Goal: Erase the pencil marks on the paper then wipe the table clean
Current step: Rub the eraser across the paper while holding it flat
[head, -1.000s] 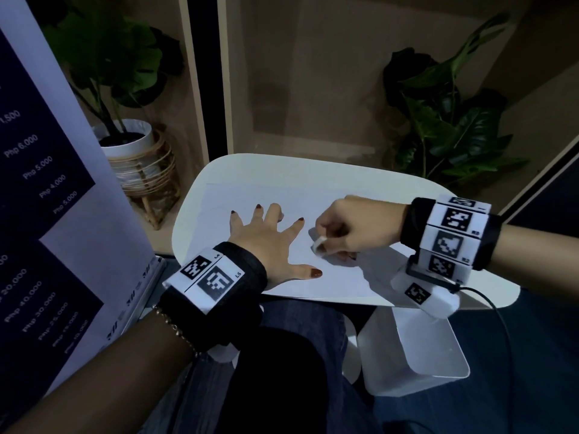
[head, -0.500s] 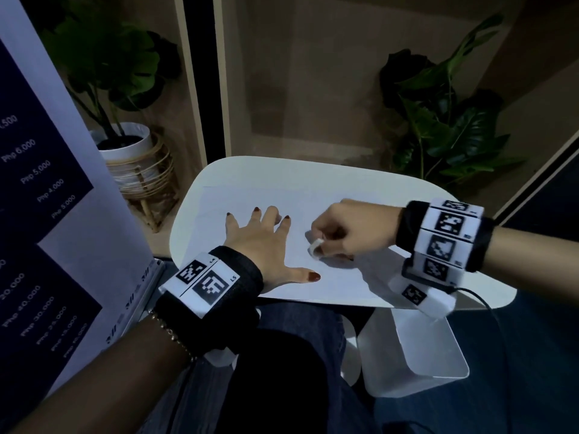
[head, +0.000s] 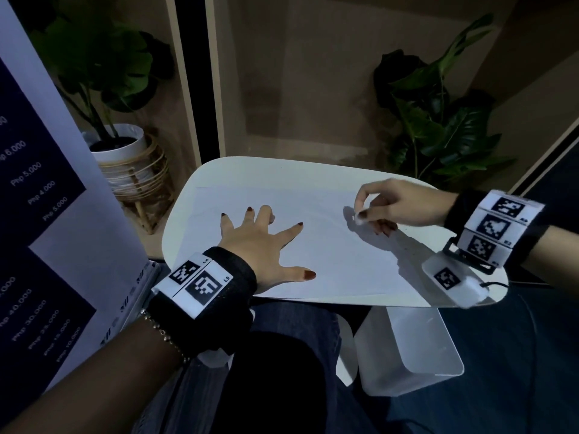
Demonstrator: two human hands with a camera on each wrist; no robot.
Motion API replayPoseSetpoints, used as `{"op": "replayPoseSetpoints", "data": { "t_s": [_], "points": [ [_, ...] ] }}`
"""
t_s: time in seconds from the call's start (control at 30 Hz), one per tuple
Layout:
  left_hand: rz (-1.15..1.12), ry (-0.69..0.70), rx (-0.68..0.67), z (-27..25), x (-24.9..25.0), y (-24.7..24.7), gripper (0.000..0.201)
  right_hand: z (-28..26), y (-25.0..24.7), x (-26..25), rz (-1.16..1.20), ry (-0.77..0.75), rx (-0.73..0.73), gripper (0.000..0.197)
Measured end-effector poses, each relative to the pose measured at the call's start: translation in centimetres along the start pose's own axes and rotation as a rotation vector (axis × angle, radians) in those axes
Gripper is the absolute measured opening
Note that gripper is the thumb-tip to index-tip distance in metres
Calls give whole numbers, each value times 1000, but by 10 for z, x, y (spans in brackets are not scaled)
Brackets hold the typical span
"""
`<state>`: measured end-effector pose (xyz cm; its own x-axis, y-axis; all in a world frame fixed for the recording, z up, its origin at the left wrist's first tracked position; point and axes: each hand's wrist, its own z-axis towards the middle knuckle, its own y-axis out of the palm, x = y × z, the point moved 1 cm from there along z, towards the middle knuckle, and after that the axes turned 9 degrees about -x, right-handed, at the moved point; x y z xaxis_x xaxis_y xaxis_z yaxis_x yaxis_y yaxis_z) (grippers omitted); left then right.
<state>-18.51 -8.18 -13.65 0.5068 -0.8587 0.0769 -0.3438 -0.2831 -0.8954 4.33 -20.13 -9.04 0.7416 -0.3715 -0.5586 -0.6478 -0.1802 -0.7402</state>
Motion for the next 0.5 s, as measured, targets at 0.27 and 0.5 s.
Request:
{"op": "replayPoseSetpoints", "data": {
  "t_s": [0.27,0.5],
  "points": [
    [39,-34,13,4,7,4,86,6,28,-10,-46,-136,-105,11],
    [47,-49,0,5,8,4,88,14,37,-22,-118,-159,-136,10]
  ]
}}
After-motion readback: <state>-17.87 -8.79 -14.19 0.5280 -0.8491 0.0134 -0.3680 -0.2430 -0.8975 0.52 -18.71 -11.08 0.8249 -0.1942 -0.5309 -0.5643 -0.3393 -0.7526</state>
